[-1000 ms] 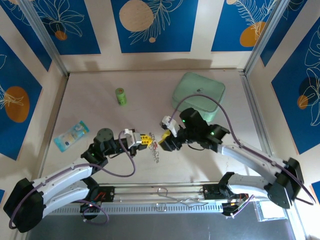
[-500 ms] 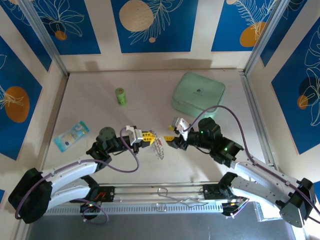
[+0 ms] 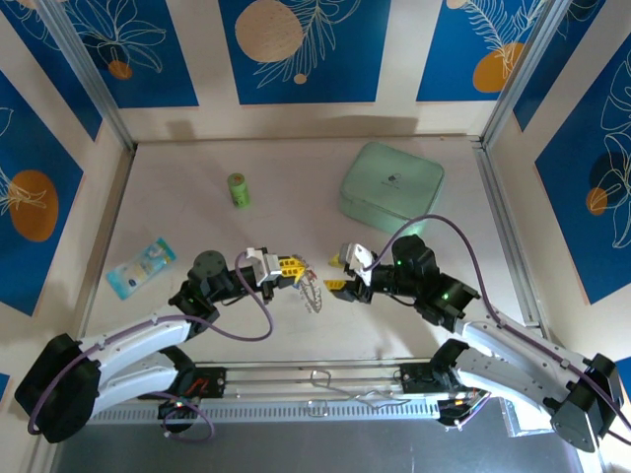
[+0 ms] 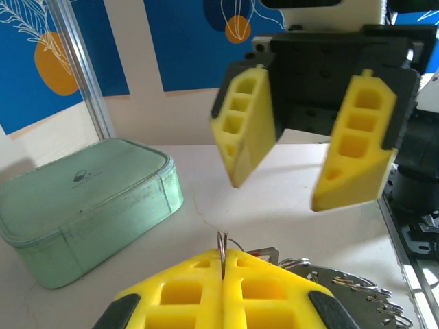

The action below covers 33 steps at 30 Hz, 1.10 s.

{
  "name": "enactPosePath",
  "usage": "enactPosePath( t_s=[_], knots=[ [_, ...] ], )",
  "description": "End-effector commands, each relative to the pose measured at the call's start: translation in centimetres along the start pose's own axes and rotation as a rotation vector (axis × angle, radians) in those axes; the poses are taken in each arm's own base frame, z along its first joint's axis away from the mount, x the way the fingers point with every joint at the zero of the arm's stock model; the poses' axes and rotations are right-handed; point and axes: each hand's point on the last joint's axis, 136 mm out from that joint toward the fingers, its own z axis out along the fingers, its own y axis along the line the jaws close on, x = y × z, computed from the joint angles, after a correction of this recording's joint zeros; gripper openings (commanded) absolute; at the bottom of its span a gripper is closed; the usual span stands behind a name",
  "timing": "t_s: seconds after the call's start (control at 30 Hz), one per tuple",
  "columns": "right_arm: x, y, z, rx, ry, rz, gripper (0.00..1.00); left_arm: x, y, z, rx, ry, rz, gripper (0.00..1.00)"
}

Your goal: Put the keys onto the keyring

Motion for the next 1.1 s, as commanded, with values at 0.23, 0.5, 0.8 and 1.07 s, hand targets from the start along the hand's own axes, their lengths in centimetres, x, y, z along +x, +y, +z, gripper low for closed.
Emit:
enactPosePath(
  t_s=[0.23,0.5,0.8,1.07],
  knots=[
    [-1.3,1.8,0.5,-0.134,-0.024,-0.127,0.41,-1.8,-0.1,-0.1,-0.003,-0.069,0.14,0.0],
    [-2.2,0.2,0.6,-0.073,-0.039,-0.122,0.35,-1.9,-0.6,-0.2,0.027,-0.063,0.154,0.0],
    [-3.1,-0.3,1.5,-0.088,-0.046,-0.095,0.35,-1.6,-0.9,0.1,0.054,-0.06,0.152,0.0],
    [-2.4,0.2,2.3,-0.15,0.011,-0.048,0.26,-2.0,-1.1,0.5,0.085,-0.073,0.155,0.0]
  ],
)
